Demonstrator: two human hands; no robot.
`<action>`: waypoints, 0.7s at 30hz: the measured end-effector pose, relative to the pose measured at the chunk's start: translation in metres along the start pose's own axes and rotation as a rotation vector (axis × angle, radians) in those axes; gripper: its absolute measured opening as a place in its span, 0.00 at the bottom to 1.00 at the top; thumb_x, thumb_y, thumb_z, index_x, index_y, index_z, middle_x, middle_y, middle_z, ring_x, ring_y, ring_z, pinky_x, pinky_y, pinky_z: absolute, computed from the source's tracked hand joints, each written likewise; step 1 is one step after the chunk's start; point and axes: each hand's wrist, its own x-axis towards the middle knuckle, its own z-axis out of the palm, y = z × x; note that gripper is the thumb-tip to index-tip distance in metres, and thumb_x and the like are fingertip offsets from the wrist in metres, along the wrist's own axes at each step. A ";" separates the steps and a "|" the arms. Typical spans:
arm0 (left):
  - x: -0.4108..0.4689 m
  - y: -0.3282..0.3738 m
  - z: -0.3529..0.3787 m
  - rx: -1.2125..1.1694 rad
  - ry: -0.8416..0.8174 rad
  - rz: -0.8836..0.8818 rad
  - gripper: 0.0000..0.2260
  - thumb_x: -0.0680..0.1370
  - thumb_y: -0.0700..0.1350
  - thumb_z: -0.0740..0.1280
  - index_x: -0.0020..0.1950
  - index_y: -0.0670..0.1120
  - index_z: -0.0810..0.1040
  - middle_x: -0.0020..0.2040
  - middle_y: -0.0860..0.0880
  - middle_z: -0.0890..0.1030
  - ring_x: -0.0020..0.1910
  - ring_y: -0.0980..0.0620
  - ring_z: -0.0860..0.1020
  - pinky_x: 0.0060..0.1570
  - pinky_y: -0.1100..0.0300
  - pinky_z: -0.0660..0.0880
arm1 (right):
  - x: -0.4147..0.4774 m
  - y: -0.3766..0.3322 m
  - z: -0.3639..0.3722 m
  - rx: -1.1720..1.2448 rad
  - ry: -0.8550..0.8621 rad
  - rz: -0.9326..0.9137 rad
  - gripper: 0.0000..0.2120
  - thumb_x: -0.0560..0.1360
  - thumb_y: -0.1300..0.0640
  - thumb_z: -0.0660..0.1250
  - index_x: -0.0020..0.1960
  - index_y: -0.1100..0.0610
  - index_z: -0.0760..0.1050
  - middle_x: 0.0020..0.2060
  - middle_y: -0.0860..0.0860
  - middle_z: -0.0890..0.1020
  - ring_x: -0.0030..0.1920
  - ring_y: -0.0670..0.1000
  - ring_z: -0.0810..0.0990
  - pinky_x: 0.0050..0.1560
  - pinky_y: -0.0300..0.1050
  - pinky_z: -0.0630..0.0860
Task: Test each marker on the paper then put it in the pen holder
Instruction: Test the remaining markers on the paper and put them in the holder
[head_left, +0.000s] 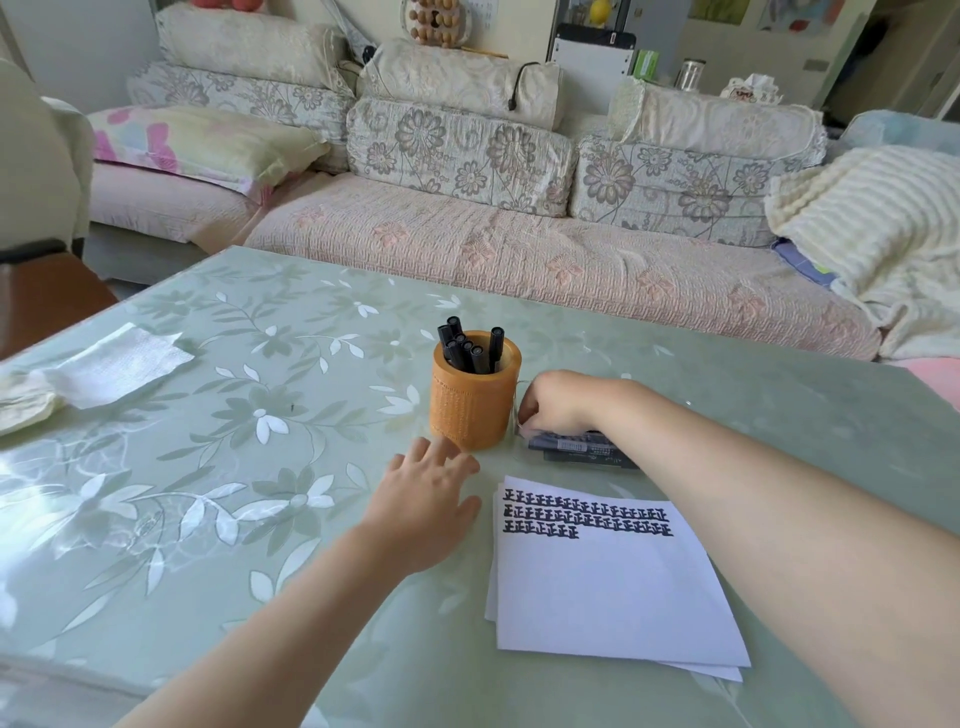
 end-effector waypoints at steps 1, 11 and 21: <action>0.000 0.000 0.000 -0.001 -0.006 -0.005 0.18 0.78 0.59 0.58 0.67 0.56 0.69 0.65 0.54 0.67 0.64 0.49 0.65 0.61 0.53 0.65 | 0.000 0.000 -0.001 -0.004 0.004 -0.001 0.11 0.76 0.51 0.70 0.57 0.52 0.82 0.50 0.49 0.84 0.50 0.53 0.79 0.49 0.43 0.75; 0.003 0.003 -0.010 -0.013 -0.081 -0.016 0.20 0.78 0.58 0.60 0.68 0.55 0.68 0.66 0.53 0.68 0.64 0.48 0.65 0.62 0.52 0.67 | -0.083 0.005 0.008 -0.080 0.678 -0.161 0.07 0.77 0.52 0.62 0.53 0.53 0.70 0.37 0.44 0.74 0.38 0.55 0.77 0.37 0.46 0.69; 0.002 0.033 -0.033 -0.279 0.154 0.066 0.15 0.79 0.51 0.61 0.66 0.53 0.70 0.60 0.55 0.73 0.61 0.52 0.73 0.56 0.52 0.74 | -0.172 0.014 0.063 0.774 0.817 -0.019 0.10 0.71 0.64 0.64 0.42 0.49 0.71 0.29 0.58 0.75 0.27 0.49 0.66 0.31 0.42 0.65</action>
